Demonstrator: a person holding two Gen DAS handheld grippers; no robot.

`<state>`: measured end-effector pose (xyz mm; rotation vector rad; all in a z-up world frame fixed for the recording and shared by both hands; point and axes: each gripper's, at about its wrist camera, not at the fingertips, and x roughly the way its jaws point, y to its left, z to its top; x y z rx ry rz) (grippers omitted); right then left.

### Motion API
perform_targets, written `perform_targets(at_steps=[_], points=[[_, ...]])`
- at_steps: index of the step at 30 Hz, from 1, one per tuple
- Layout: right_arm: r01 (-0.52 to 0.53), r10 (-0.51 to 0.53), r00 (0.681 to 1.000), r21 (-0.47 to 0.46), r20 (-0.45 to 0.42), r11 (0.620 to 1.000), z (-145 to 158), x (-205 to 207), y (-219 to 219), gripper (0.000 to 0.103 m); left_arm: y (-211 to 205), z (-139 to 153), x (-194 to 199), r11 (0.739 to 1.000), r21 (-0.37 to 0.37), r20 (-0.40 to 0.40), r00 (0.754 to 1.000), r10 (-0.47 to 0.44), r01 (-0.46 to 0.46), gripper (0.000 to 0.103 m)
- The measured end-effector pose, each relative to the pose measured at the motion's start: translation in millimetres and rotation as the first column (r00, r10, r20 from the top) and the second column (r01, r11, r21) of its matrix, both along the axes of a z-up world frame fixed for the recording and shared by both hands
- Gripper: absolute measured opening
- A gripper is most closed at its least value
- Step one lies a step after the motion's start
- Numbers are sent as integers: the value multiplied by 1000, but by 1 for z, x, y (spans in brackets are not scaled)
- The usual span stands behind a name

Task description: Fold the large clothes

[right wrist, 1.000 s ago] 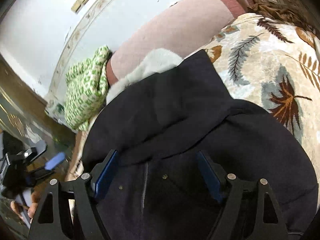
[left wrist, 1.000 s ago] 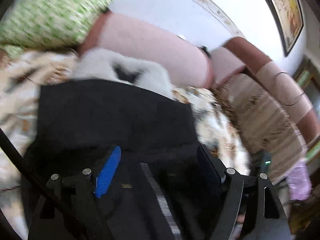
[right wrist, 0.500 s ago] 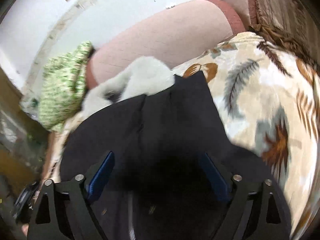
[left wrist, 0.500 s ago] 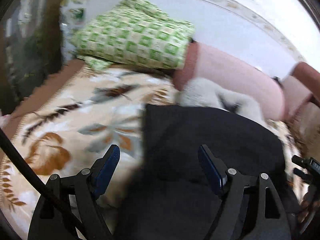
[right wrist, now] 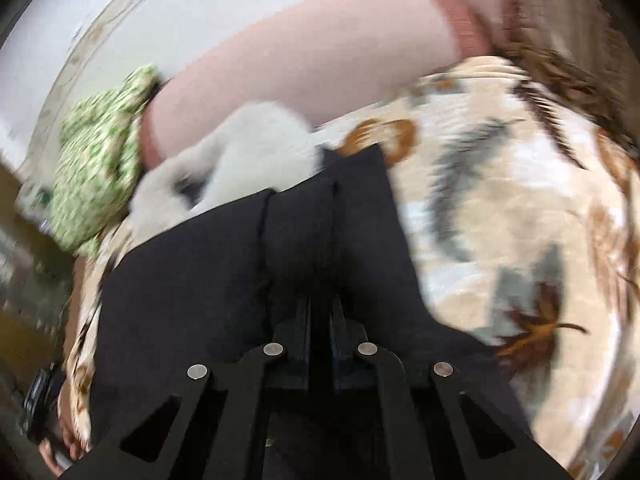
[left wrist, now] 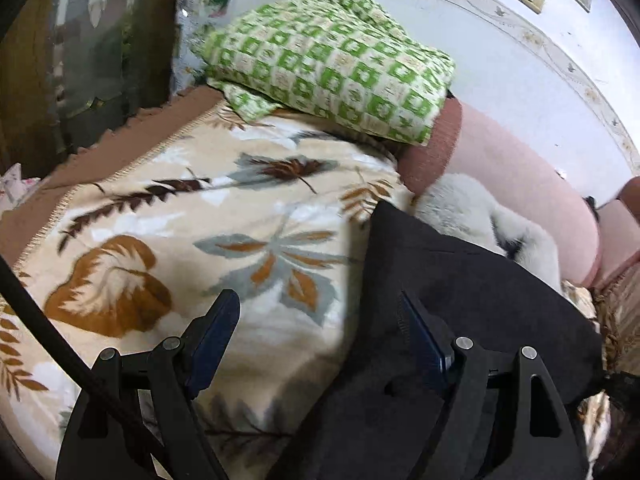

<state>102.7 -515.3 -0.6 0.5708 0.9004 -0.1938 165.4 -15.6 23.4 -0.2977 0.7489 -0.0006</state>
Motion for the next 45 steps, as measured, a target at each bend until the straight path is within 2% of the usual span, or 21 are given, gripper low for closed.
perform_targets(at_steps=[2, 4, 6, 9, 10, 11, 12, 13, 14, 17, 20, 23, 26, 30, 31, 33, 36, 38, 40, 42, 45], points=[[21, -22, 999, -25, -37, 999, -6, 3, -2, 7, -6, -3, 1, 999, -37, -15, 999, -37, 36, 79], [-8, -3, 996, -111, -94, 994, -16, 13, 9, 7, -14, -9, 6, 996, -64, -47, 996, -71, 68, 79], [-33, 12, 990, -146, -142, 989, -30, 22, 17, 8, -24, -17, 13, 994, -53, -92, 991, -102, 97, 79], [-28, -2, 987, -182, -161, 983, -42, 24, 17, 14, -46, -40, 28, 992, 9, -192, 973, -125, 129, 79], [-27, -3, 988, -186, -157, 982, -44, 23, 16, 18, -50, -47, 31, 991, 23, -220, 967, -124, 133, 79], [-23, -9, 987, -200, -158, 980, -45, 22, 15, 33, -52, -53, 33, 990, 32, -245, 962, -124, 136, 79], [-4, -34, 986, -227, -164, 974, -44, 21, 15, 55, -53, -58, 35, 991, 34, -266, 957, -117, 130, 80], [40, -91, 980, -272, -177, 962, -39, 15, 12, 61, -52, -58, 35, 992, 27, -271, 956, -111, 123, 79], [67, -121, 977, -284, -176, 957, -32, 11, 11, 63, -49, -56, 34, 993, 16, -271, 956, -109, 118, 79], [180, -205, 977, -282, -62, 942, 9, -16, 11, 65, -40, -43, 25, 994, -11, -244, 964, -107, 107, 79], [147, -143, 989, -280, 34, 949, 45, -28, 30, 65, -36, -33, 18, 994, -39, -210, 972, -104, 98, 79], [29, -21, 999, -215, 41, 976, 51, -15, 56, 65, -38, -44, 24, 994, -39, -261, 959, -106, 100, 79], [-69, 72, 997, -153, 11, 986, 32, 13, 79, 65, -39, -63, 35, 994, -59, -326, 939, -106, 92, 81], [-70, 40, 988, -210, -148, 975, -27, 58, 79, 67, -30, -73, 43, 989, -132, -370, 922, -117, 72, 87], [-71, 35, 986, -217, -165, 973, -37, 64, 75, 71, -29, -73, 43, 987, -145, -373, 920, -119, 69, 87], [-75, 31, 987, -287, -155, 955, -49, 70, 73, 94, -29, -73, 44, 986, -155, -380, 918, -117, 62, 88], [-79, 23, 987, -358, -157, 930, -53, 67, 75, 99, -33, -73, 44, 990, -125, -382, 918, -109, 65, 88], [-65, 3, 984, -348, -176, 935, -46, 63, 73, 98, -33, -71, 42, 991, -112, -374, 921, -107, 70, 88], [-48, 0, 987, -303, -158, 952, -27, 46, 71, 92, -33, -65, 40, 988, -121, -353, 927, -131, 94, 79], [-52, 31, 995, -232, -92, 971, 2, 15, 68, 92, -33, -53, 35, 979, -152, -306, 936, -175, 133, 47], [-47, 47, 999, -182, -5, 982, 46, -50, 55, 92, -33, -27, 18, 982, -115, -201, 965, -170, 149, 44]])
